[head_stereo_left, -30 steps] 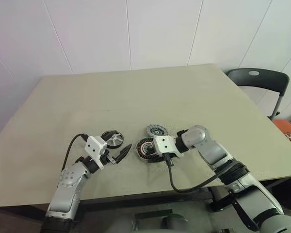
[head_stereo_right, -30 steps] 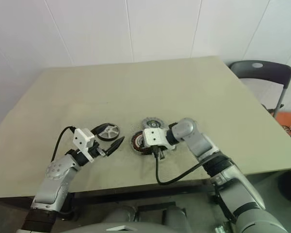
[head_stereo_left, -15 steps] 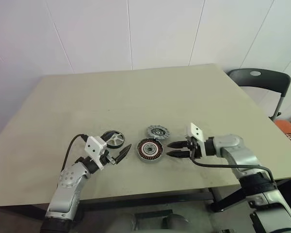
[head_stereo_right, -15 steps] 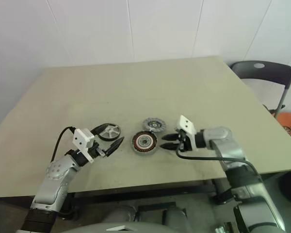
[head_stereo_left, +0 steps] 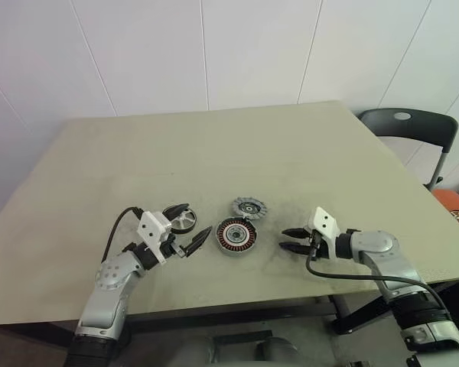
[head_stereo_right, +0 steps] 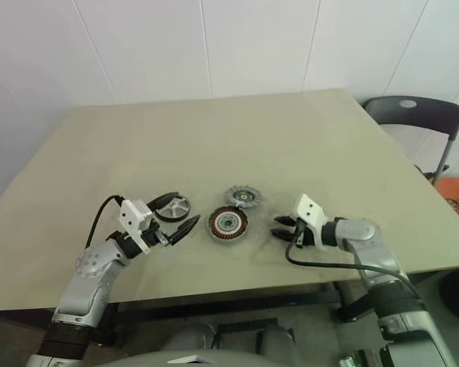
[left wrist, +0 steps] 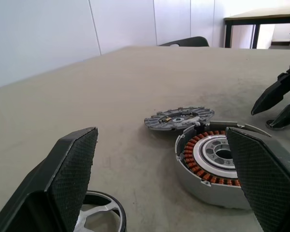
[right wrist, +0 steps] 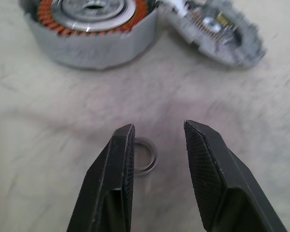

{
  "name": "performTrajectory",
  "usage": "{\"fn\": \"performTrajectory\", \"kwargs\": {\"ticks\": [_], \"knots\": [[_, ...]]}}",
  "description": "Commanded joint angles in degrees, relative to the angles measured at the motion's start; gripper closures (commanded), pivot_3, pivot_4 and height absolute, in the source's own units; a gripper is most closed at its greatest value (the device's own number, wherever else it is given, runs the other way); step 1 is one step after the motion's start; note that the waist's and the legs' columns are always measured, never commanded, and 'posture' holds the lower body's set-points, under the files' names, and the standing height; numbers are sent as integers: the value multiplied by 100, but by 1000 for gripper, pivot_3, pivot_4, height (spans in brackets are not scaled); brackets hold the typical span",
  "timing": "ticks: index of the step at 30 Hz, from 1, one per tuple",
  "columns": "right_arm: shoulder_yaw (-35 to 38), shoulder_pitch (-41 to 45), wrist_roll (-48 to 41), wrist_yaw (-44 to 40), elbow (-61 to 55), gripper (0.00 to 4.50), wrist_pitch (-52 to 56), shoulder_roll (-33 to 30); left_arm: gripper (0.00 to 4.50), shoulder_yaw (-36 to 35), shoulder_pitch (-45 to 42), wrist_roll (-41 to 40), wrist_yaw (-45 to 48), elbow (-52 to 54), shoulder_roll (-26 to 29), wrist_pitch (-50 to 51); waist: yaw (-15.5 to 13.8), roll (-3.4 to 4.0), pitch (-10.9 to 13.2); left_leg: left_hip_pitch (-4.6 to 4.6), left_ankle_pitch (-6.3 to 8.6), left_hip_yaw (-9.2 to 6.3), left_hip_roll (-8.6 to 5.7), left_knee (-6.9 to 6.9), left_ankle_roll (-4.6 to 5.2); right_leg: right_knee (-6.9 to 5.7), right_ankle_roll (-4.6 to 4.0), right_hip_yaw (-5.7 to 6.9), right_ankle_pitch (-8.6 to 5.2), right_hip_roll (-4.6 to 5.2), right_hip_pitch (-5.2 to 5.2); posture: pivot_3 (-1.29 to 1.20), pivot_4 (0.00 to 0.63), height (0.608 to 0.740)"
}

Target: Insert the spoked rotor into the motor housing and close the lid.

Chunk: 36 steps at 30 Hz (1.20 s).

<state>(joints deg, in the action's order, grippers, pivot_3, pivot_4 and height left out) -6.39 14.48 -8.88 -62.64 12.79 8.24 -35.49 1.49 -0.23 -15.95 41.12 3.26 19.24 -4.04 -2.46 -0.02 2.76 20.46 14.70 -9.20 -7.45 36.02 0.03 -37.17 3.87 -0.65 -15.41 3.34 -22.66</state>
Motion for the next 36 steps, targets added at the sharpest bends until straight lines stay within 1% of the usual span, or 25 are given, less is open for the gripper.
{"fn": "performTrajectory", "kwargs": {"ticks": [1,8,12,14,18,21,22,23,28,31,34,36], "knots": [[53,26,-116,-139,-73,2793,42,-90,0,-15,-89,-26,20,65,8,-76,4,0,0,0,0,0,0,1,0,0,0,0,0,0,1,0,0,740],[-115,44,88,-166,41,2793,20,-101,0,-36,-74,-9,1,69,17,-74,2,0,0,-1,0,0,0,1,0,0,2,0,-1,0,1,0,0,740],[-214,31,225,-58,176,2793,3,-3,0,-42,-52,4,-9,87,23,-78,4,-2,-1,-5,0,0,1,2,0,0,4,0,-2,0,5,0,0,740],[-240,16,176,-57,145,2793,168,33,0,-44,-45,8,-15,99,26,-76,8,-5,-4,-12,0,0,1,2,0,0,18,0,-12,0,12,0,0,740],[-339,-35,250,-46,176,2793,258,23,0,-43,-31,19,-30,122,28,-74,12,-19,-16,-16,0,0,3,4,0,-1,17,0,-12,-3,16,0,0,740],[-361,-59,230,-122,204,3371,294,-16,0,-46,-33,22,-32,119,32,-71,12,-29,-23,-18,1,0,4,4,-1,-1,17,0,-12,-3,18,0,0,740],[-362,-60,219,-148,213,3666,305,-25,0,-47,-35,21,-30,116,34,-69,13,-32,-27,-18,1,0,4,4,-1,-1,17,0,-12,-3,19,0,0,740],[-362,-59,215,-159,220,3835,308,-28,0,-47,-37,20,-27,115,36,-66,11,-35,-30,-19,1,0,4,5,-1,-1,17,0,-12,-3,19,0,0,740],[-360,-27,255,-89,254,3834,262,12,0,-52,-52,13,-12,96,44,-70,9,-38,-31,-20,1,0,4,6,-2,0,16,0,-13,-3,22,0,0,740],[-241,67,149,106,223,3834,212,197,0,-53,-54,11,-9,97,48,-68,17,-38,-31,-20,1,0,5,5,-2,0,16,0,-13,-4,21,0,0,740],[-77,242,-209,165,-209,3834,521,443,0,-50,-57,5,-9,104,51,-59,36,-39,-31,-23,2,17,19,4,-2,-1,9,0,-9,-4,17,0,0,740],[-64,332,-286,197,-430,3834,653,544,0,-50,-61,1,-6,102,57,-55,25,-30,-26,-20,1,38,34,4,-2,-4,-3,1,-1,-5,2,0,0,740]]}}
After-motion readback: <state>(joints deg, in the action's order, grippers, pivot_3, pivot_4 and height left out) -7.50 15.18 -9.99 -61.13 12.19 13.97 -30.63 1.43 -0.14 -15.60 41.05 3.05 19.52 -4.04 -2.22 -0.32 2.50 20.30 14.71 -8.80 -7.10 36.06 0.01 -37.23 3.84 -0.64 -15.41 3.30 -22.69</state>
